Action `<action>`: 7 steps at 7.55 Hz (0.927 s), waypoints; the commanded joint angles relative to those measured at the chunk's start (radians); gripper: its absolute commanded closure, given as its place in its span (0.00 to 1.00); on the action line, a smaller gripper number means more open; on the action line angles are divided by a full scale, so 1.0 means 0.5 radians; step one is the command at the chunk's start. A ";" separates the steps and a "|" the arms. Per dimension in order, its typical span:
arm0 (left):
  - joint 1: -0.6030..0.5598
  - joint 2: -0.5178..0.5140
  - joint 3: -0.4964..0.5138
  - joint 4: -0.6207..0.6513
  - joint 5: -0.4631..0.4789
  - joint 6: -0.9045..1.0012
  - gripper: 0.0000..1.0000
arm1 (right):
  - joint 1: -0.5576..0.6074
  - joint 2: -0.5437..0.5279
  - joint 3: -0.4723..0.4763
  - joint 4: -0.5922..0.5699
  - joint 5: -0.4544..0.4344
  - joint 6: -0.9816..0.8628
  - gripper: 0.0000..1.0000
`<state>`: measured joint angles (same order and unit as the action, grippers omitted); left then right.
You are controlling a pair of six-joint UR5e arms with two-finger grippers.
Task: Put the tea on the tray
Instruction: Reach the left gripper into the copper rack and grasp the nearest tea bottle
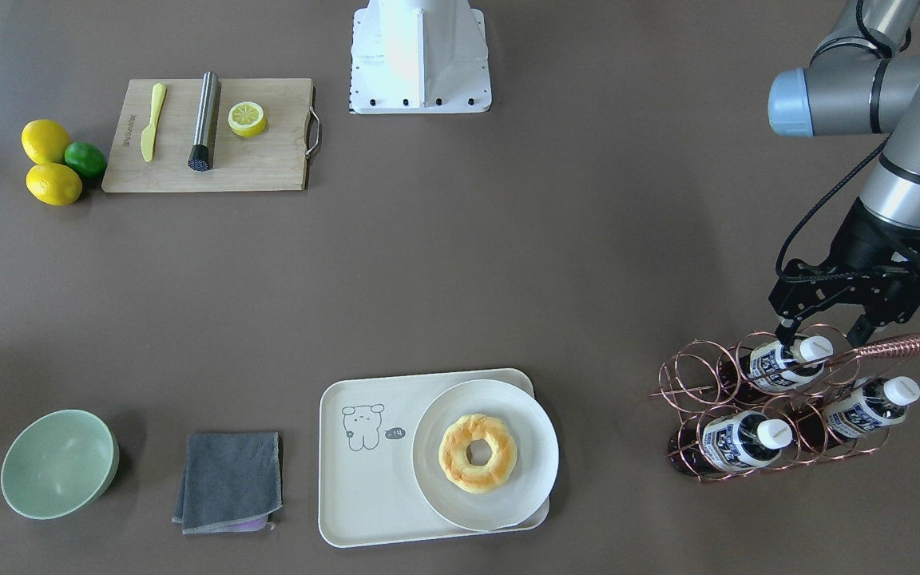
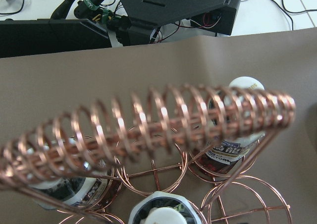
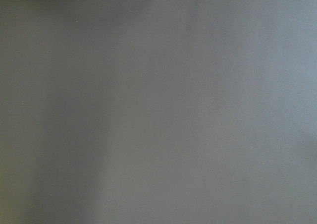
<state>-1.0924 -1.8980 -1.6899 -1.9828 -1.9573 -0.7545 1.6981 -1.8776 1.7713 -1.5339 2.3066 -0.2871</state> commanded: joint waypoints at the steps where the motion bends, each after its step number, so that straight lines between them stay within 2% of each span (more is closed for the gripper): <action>1: 0.000 -0.002 0.011 -0.001 0.000 -0.010 0.19 | 0.000 0.000 0.004 0.003 0.001 0.000 0.00; 5: 0.000 0.001 0.033 -0.001 0.000 -0.010 0.20 | 0.000 -0.003 0.007 0.003 0.001 0.000 0.00; 7: 0.000 -0.002 0.036 0.002 0.000 -0.013 0.26 | 0.000 0.000 0.010 0.003 0.001 0.000 0.00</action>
<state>-1.0922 -1.8983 -1.6749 -1.9831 -1.9574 -0.7601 1.6981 -1.8781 1.7748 -1.5325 2.3071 -0.2869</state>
